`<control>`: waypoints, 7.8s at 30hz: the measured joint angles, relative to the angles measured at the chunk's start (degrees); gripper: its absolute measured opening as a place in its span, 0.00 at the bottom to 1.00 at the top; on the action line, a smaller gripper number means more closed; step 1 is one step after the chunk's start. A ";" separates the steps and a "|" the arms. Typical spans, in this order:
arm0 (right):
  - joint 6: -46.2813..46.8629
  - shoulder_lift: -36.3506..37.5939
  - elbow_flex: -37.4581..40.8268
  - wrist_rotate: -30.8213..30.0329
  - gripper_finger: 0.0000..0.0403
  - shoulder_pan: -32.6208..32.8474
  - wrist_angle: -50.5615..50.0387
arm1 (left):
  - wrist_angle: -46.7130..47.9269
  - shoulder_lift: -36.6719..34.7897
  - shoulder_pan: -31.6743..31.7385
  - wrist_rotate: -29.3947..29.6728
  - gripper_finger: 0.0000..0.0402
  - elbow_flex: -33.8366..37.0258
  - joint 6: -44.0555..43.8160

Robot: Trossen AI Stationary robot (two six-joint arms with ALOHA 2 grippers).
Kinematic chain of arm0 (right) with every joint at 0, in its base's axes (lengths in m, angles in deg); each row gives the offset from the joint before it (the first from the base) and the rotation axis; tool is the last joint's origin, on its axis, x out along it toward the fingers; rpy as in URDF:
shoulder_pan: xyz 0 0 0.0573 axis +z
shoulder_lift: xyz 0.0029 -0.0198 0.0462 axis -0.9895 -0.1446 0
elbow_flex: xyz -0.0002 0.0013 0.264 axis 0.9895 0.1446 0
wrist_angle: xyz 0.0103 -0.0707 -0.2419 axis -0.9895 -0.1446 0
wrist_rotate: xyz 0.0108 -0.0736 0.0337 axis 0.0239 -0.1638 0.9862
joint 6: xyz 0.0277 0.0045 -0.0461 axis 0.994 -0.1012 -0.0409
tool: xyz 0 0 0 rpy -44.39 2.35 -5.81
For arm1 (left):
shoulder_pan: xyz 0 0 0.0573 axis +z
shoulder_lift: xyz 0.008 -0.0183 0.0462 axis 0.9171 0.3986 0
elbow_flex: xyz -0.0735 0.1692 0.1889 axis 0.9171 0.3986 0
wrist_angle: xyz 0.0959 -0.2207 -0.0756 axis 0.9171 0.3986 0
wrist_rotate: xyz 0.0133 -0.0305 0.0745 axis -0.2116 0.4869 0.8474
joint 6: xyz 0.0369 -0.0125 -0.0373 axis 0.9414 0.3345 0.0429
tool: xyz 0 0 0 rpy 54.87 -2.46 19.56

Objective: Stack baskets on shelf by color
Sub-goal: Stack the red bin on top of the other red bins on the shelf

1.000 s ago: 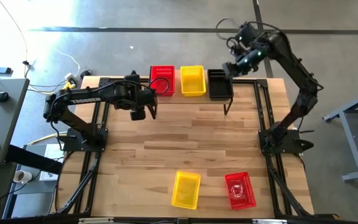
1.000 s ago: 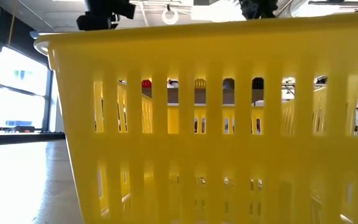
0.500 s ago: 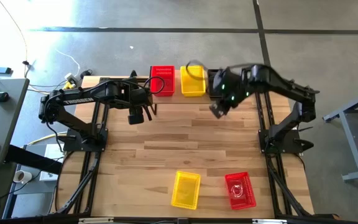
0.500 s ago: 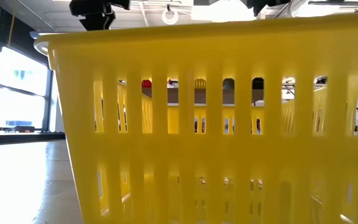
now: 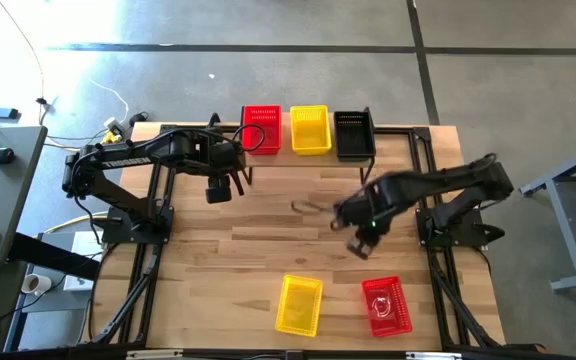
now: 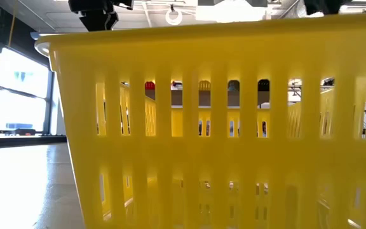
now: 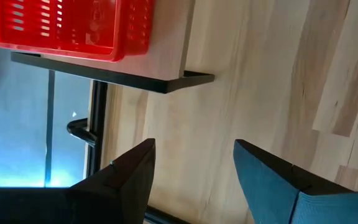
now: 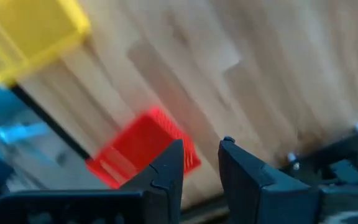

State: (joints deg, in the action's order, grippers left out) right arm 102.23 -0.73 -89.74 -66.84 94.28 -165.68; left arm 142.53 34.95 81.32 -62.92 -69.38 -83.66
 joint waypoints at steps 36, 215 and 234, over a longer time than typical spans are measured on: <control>-17.59 -0.02 29.89 -1.77 0.22 22.78 27.45 | 0.70 0.02 -0.02 -9.50 0.52 0.00 -12.25; -12.83 13.68 7.34 -29.87 0.36 -22.91 38.88 | -19.08 3.47 20.39 -21.58 0.00 -11.13 29.41; -22.10 13.66 7.34 -24.68 0.36 -31.13 38.86 | -15.61 8.59 17.70 -18.62 0.00 -11.13 20.92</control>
State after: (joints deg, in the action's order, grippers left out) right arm 80.13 12.93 -82.40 -91.52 63.14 -126.82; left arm 126.92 43.53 99.02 -81.54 -80.50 -62.74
